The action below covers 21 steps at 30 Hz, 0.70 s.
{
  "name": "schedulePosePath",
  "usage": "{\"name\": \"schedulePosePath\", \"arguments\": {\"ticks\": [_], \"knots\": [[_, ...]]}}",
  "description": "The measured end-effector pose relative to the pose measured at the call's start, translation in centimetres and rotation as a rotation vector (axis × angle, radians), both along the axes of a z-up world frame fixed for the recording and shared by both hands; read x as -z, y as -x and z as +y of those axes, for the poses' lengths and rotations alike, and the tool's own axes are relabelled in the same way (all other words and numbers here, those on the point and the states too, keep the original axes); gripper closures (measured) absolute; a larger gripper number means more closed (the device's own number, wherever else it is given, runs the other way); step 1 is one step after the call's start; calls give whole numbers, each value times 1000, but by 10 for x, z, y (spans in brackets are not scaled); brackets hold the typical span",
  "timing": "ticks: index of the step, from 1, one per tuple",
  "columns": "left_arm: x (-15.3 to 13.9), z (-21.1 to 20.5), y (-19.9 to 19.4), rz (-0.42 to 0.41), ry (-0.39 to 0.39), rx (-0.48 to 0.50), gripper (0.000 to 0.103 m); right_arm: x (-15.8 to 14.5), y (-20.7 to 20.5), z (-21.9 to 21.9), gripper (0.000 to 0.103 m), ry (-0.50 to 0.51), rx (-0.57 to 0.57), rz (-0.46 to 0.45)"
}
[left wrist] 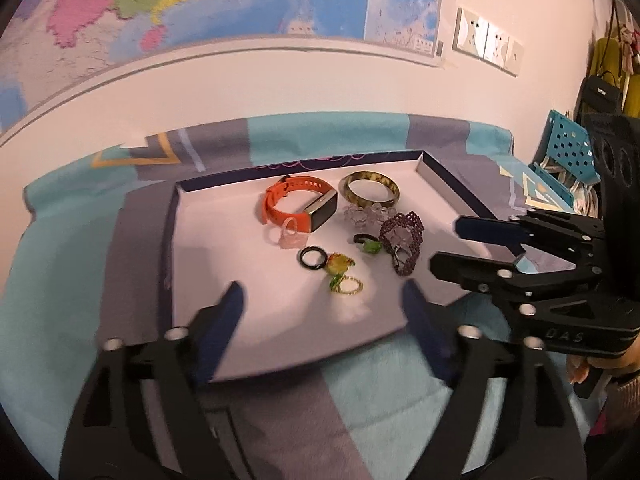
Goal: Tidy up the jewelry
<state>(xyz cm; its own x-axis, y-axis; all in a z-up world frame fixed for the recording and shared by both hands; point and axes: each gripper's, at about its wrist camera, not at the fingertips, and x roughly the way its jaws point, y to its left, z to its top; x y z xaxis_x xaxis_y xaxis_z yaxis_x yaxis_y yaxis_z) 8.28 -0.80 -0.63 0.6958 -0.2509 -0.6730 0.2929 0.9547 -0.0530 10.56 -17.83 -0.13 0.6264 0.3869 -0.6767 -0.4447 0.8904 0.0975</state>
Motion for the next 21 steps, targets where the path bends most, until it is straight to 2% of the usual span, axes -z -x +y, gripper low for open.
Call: {"name": "schedulePosePath", "arguments": {"ticks": [2, 3, 7, 13, 21], "knots": [[-1, 3, 9, -19, -19, -25, 5, -2, 9, -1, 37, 3, 2, -17], [-2, 5, 15, -20, -18, -34, 6, -3, 16, -1, 30, 13, 7, -28], [1, 12, 32, -8, -6, -66, 6, -1, 36, -3, 14, 33, 46, -48], [2, 13, 51, -22, -29, -105, 6, 4, 58, -7, 7, 34, 65, -55], [3, 8, 63, -19, -50, -135, 6, 2, 74, -6, 7, 44, 89, -73]]}}
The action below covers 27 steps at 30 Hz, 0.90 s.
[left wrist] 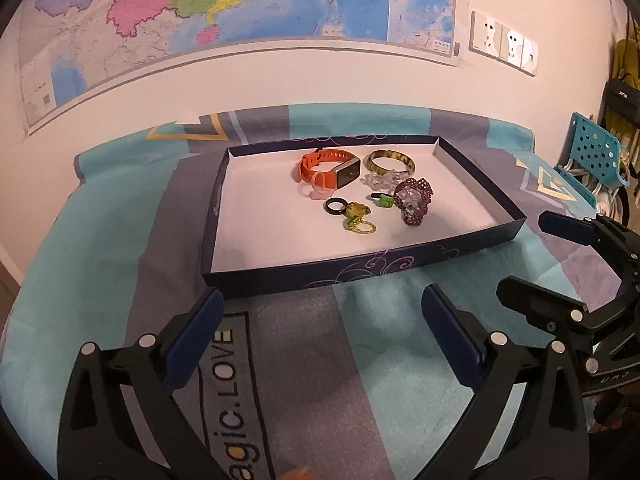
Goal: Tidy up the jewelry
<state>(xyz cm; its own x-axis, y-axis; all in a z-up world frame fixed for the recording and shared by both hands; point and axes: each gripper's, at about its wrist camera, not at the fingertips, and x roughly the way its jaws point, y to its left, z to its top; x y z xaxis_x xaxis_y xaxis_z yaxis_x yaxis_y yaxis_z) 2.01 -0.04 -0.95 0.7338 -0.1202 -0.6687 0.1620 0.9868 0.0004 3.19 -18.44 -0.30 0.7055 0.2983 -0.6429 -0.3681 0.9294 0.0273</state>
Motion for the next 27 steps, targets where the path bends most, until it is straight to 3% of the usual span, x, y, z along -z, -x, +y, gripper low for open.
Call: {"name": "schedulePosePath", "arguments": {"ticks": [27], "knots": [[-7, 4, 10, -22, -42, -60, 6, 10, 10, 3, 7, -22, -1, 49]]}}
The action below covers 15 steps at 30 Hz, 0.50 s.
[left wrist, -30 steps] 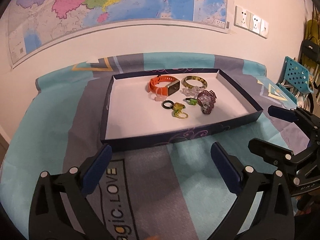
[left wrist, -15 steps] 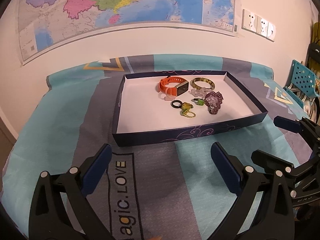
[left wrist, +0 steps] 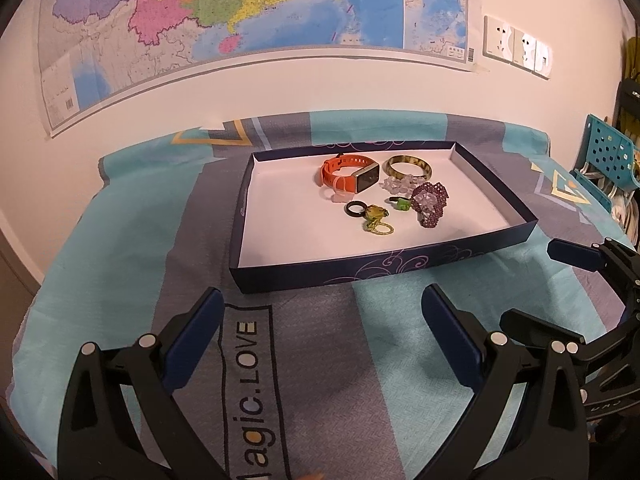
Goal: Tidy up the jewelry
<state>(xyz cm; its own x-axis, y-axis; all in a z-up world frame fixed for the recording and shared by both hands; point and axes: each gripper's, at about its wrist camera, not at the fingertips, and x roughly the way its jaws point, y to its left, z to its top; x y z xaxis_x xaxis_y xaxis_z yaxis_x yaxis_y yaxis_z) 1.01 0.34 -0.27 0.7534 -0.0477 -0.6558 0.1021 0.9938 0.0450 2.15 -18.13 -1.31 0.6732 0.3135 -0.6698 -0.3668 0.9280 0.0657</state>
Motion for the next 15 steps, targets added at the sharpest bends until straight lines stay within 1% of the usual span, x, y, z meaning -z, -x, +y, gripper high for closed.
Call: {"name": "schedulePosePath", "arguments": {"ticks": [15], "knots": [[0, 1, -1, 13, -1, -4, 6, 1, -3, -1, 7, -3, 4, 9]]}}
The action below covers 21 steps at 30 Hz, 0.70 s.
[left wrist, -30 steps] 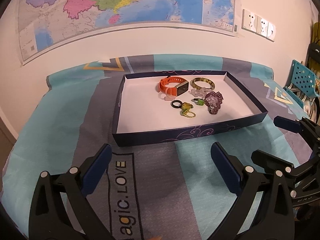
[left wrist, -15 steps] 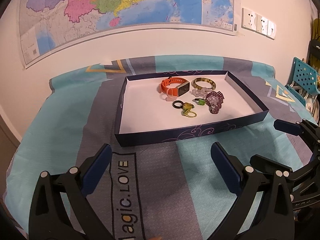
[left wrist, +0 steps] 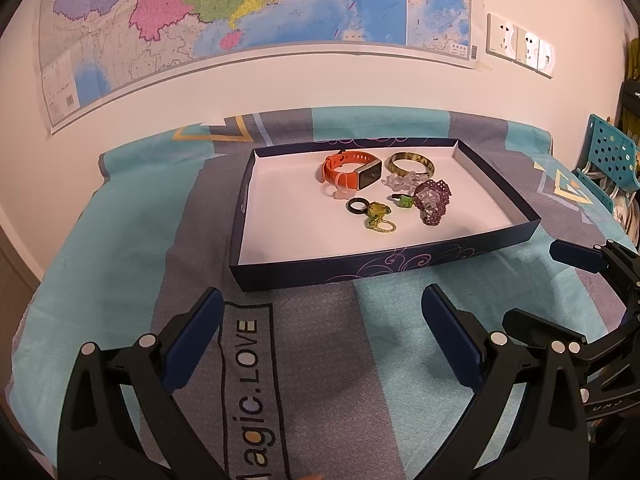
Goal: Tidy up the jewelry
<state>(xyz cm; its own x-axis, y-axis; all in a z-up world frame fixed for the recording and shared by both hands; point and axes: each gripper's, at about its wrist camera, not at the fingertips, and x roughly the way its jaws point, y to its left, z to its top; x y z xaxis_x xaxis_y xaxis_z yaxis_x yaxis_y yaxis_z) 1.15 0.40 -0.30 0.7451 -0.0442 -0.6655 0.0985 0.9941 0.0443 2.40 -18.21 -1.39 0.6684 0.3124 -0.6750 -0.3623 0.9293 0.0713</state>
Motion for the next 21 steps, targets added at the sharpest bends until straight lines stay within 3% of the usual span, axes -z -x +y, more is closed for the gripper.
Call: {"name": "schedulePosePath", "arguments": {"ticks": [21], "knots": [[3, 0, -2, 12, 1, -3, 6, 2, -1, -1, 7, 1, 4, 10]]}}
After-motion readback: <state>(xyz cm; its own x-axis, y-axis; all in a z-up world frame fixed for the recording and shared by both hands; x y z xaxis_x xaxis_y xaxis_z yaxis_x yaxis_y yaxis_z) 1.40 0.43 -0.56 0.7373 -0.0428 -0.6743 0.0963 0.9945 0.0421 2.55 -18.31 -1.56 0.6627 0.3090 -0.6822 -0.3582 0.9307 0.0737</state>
